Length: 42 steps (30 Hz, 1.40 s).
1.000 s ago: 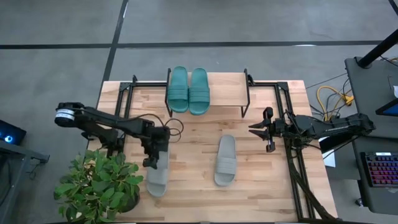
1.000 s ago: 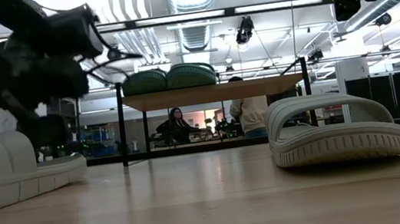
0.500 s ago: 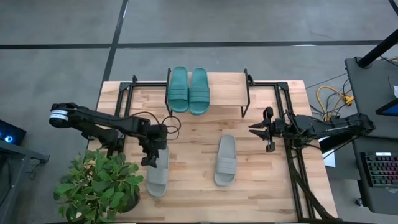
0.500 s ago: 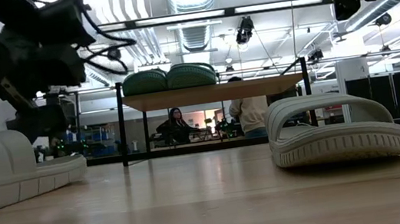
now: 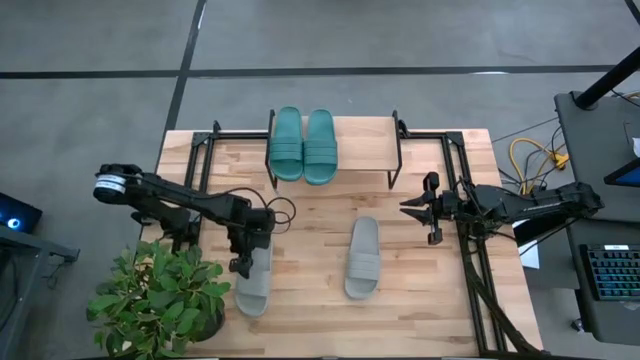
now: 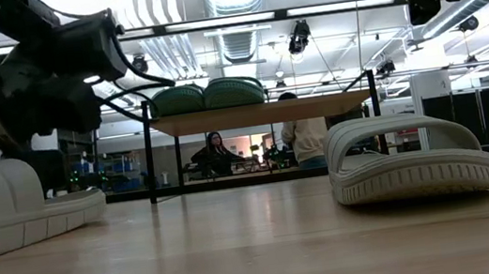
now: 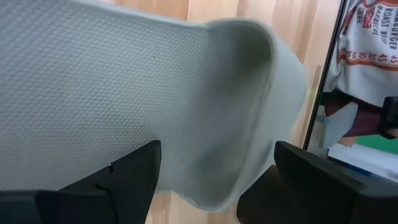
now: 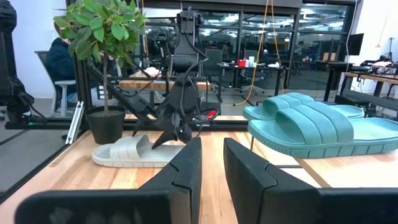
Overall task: Pick and place slides into the shelf
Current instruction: Put the left gray slide on the shelf
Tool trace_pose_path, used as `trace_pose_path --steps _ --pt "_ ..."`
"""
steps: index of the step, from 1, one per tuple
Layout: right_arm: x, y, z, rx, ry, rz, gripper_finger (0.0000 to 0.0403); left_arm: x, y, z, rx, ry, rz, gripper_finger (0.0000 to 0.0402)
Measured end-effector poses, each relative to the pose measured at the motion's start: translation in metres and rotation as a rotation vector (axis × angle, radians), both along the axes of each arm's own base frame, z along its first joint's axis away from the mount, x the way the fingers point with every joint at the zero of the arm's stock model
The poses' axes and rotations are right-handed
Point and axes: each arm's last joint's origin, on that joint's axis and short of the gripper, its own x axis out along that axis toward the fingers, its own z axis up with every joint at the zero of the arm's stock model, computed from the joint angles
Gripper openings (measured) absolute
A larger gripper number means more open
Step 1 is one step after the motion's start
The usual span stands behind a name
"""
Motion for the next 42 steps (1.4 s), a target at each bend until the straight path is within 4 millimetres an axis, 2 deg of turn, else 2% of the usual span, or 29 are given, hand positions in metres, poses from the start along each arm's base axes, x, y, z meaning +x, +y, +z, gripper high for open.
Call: trace_pose_path --steps 4,8,12,17,19,24,30,37,42 --pt "0.0 0.0 0.0 0.0 0.001 0.0 0.0059 0.001 -0.004 -0.002 0.006 -0.004 -0.036 0.0293" --pt "0.0 0.0 0.0 0.0 0.001 -0.001 0.0061 0.001 -0.005 -0.001 0.006 -0.019 -0.051 0.0255" --pt "0.0 0.0 0.0 0.0 0.001 -0.007 0.0061 0.0 -0.006 0.003 0.007 -0.076 -0.096 0.0176" --pt "0.0 0.0 0.0 0.0 0.001 -0.008 0.0059 0.001 -0.006 0.005 0.009 -0.139 -0.142 0.0038" --pt "0.0 0.0 0.0 0.0 0.001 -0.008 0.0059 0.002 -0.006 0.005 0.009 -0.16 -0.148 0.0013" --pt "0.0 0.0 0.0 0.0 0.001 -0.007 0.0059 0.003 -0.006 0.007 0.015 -0.18 -0.15 0.0003" --pt "0.0 0.0 0.0 -0.004 0.002 -0.008 0.006 0.008 -0.006 0.019 0.001 -0.234 -0.149 0.0001" --pt "0.0 0.0 0.0 -0.005 0.004 -0.008 0.0057 0.006 -0.006 0.043 -0.003 -0.347 -0.147 0.0001" --pt "0.0 0.0 0.0 -0.008 0.003 -0.008 0.0061 0.006 -0.006 0.072 -0.003 -0.51 -0.145 0.0"
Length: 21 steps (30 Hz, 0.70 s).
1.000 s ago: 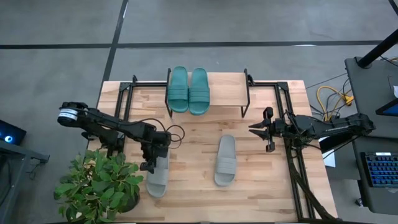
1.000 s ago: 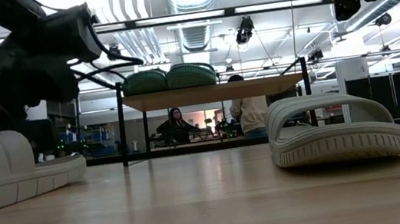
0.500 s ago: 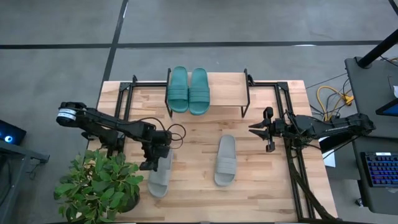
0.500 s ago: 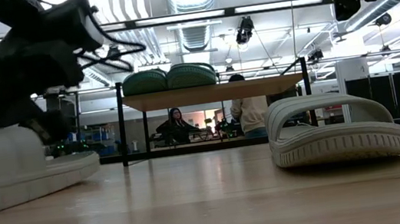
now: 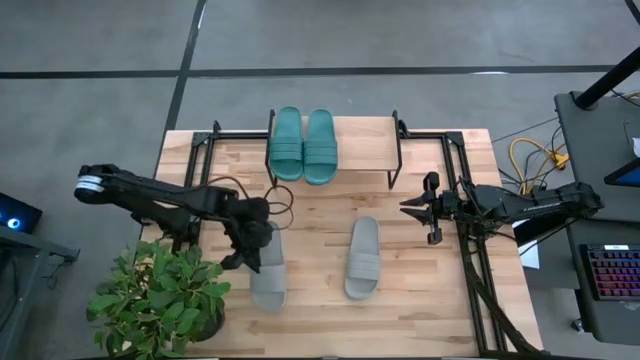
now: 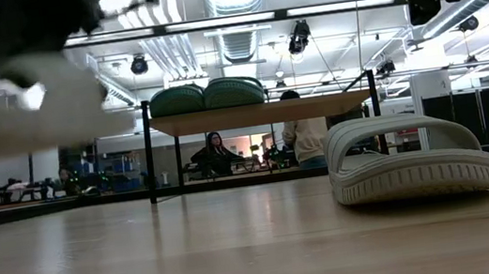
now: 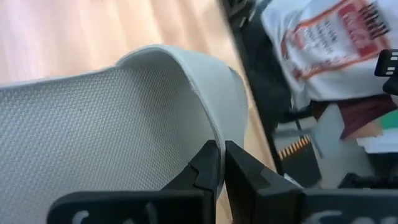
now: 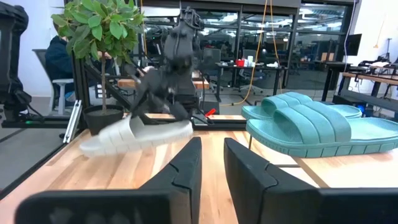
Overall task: Pick and place slides into the shelf
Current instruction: Put the left gray slide on the shelf
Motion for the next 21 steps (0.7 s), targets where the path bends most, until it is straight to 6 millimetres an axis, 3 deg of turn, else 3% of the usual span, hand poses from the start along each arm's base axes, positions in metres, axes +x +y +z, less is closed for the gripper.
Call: trace_pose_path --steps 8,15,21 --pt "0.0 0.0 0.003 0.007 -0.015 0.0 0.0072 0.004 0.004 0.042 0.099 -0.424 0.111 0.0" --pt "0.0 -0.001 0.025 0.124 -0.075 -0.033 0.0091 0.014 0.011 0.056 0.313 -0.647 0.301 0.0" --pt "0.014 0.0 0.033 0.193 -0.029 -0.045 0.0109 0.027 0.01 0.066 0.338 -0.827 0.341 0.0"
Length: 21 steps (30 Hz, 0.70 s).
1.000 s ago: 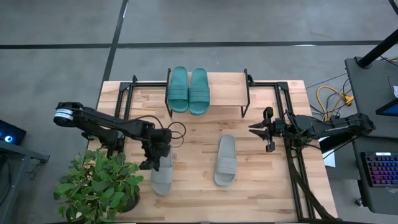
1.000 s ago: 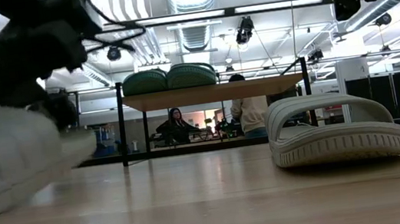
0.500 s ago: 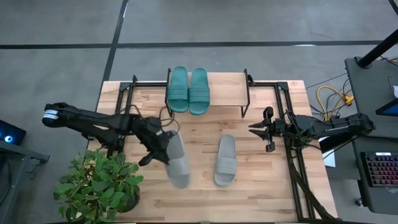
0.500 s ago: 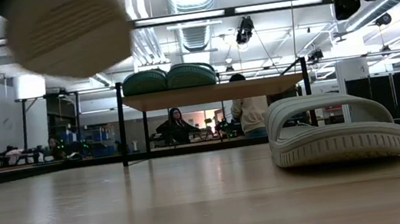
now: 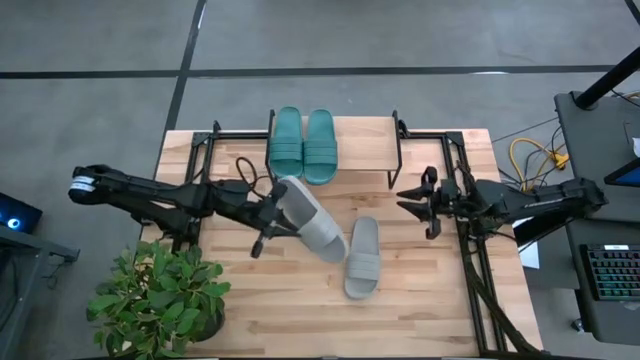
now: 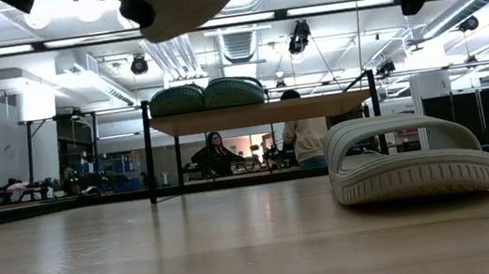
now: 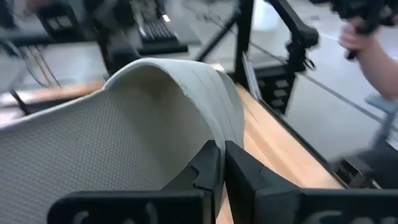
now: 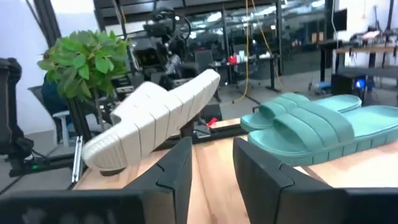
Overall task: Pick and place slides into the shelf
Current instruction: Put the left gray slide on the shelf
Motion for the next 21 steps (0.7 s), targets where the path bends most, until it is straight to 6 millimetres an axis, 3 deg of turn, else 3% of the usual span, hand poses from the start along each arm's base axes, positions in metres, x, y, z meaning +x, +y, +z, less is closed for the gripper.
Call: trace_pose_path --steps 9,16,21 --pt "0.033 0.003 0.015 0.058 0.082 -0.054 0.0126 0.013 0.004 0.009 0.08 -0.186 0.175 0.0" --pt "0.05 0.016 0.032 -0.015 0.095 0.01 0.0138 0.019 0.01 0.009 0.172 -0.225 0.364 0.0" --pt "0.055 0.027 0.04 -0.095 0.093 0.04 0.015 0.023 0.01 0.012 0.193 -0.288 0.392 0.0"
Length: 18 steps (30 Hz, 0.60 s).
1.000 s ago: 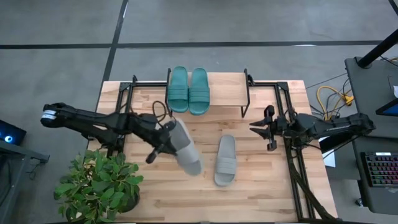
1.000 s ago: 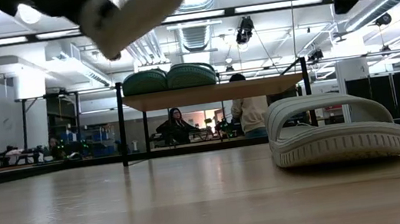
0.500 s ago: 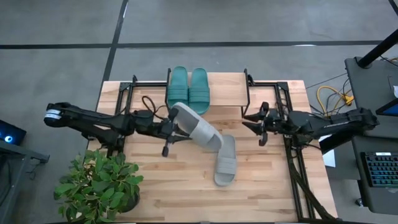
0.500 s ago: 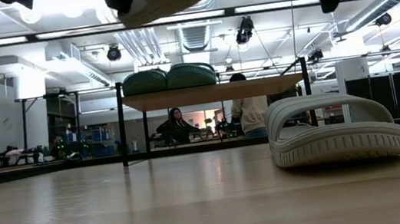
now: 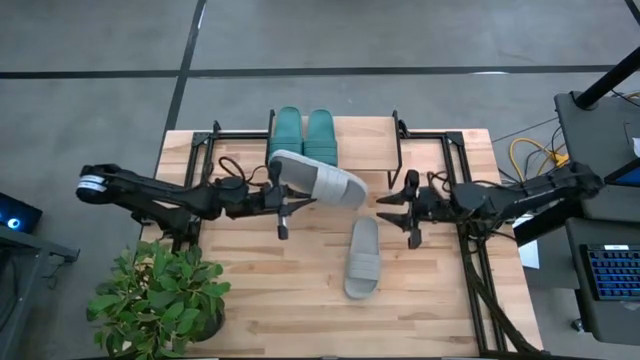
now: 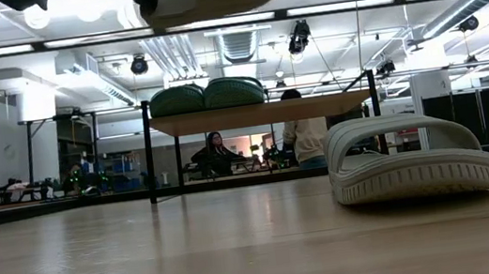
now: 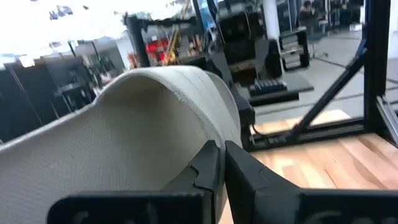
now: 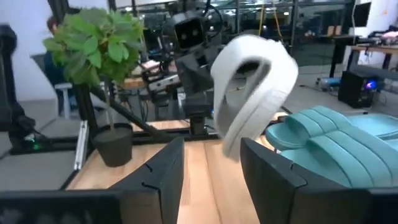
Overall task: Pick and place slides into the shelf
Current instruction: Put the left gray slide on the shelf
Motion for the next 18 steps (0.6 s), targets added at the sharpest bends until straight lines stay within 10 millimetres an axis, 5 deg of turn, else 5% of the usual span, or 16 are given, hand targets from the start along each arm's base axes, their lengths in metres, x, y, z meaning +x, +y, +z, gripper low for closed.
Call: trace_pose_path --steps 18 --pt "0.005 -0.001 0.005 -0.102 -0.008 -0.189 0.0155 0.026 -0.002 -0.016 0.137 -0.074 0.021 0.0"
